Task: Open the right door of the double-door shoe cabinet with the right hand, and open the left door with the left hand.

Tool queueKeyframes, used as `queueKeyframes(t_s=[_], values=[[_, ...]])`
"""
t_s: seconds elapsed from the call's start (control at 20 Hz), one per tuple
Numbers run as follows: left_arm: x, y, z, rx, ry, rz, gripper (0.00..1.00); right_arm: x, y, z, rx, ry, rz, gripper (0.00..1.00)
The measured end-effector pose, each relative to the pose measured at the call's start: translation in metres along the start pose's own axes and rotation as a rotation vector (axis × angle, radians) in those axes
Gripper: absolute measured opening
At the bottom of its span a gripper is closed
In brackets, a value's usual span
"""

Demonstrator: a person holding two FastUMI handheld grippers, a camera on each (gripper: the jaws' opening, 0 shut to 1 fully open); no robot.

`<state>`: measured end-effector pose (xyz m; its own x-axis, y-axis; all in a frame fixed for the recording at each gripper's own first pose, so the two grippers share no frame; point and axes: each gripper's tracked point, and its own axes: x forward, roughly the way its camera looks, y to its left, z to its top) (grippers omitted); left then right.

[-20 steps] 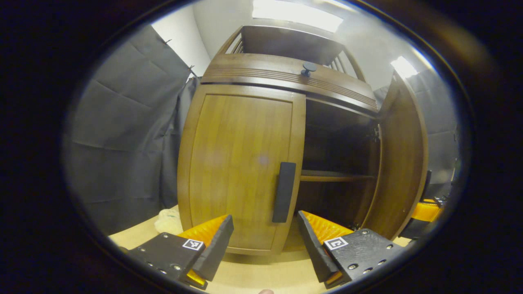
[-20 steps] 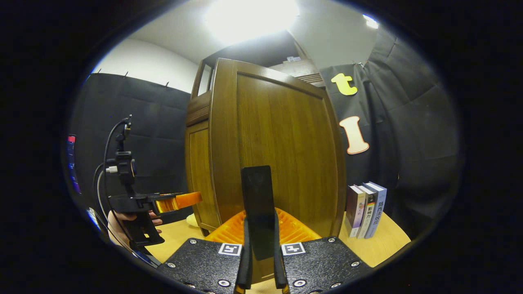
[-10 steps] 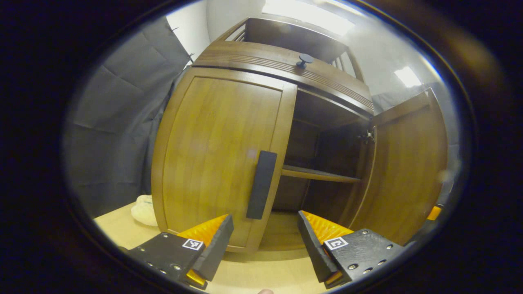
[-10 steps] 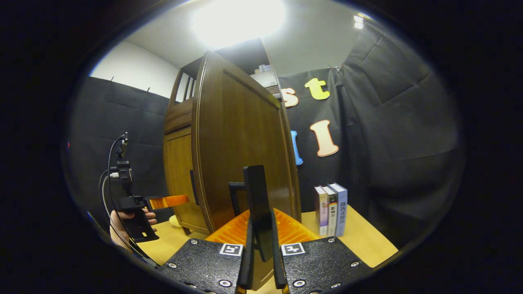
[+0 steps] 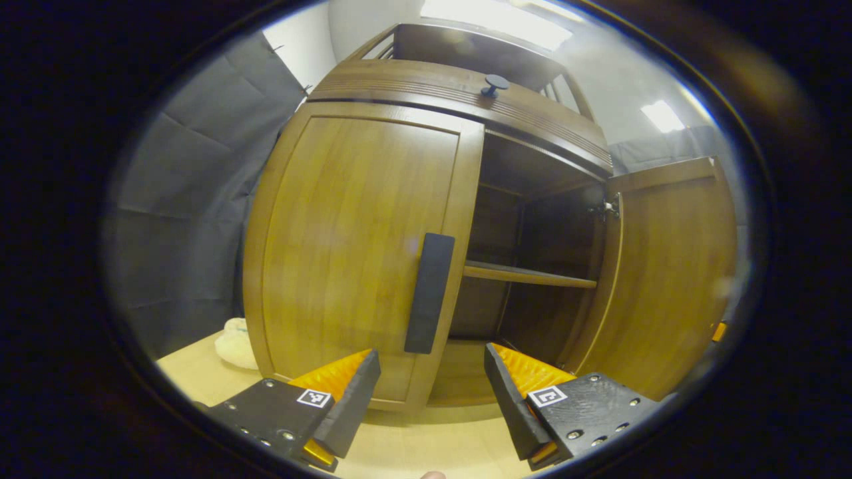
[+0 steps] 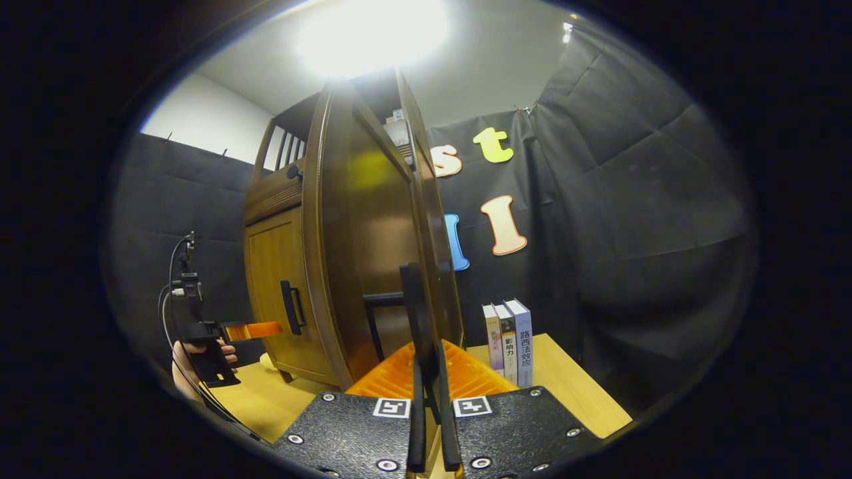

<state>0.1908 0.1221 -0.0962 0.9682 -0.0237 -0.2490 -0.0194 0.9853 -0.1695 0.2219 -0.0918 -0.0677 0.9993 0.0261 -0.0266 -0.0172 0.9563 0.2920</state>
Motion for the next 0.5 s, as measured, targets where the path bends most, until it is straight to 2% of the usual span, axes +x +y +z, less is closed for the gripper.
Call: queueKeyframes(t_s=[0.25, 0.3, 0.35, 0.45, 0.5], values=[[0.001, -0.001, 0.000, 0.011, 0.003, 0.028, 0.95, -0.005, -0.009, -0.001, -0.005, 0.003, -0.035, 0.08], [0.001, -0.002, 0.000, 0.017, 0.004, 0.032, 0.91, -0.006, -0.016, 0.000, -0.023, 0.004, -0.058, 0.09], [0.001, -0.003, 0.001, 0.023, 0.003, 0.039, 0.95, -0.008, -0.022, 0.001, -0.039, 0.003, -0.084, 0.11], [0.003, -0.006, 0.002, 0.026, -0.001, 0.040, 0.91, -0.014, -0.030, 0.000, -0.051, 0.014, -0.134, 0.20], [0.003, -0.004, 0.001, 0.029, -0.006, 0.040, 0.91, -0.020, -0.037, 0.000, -0.065, 0.022, -0.178, 0.30]])
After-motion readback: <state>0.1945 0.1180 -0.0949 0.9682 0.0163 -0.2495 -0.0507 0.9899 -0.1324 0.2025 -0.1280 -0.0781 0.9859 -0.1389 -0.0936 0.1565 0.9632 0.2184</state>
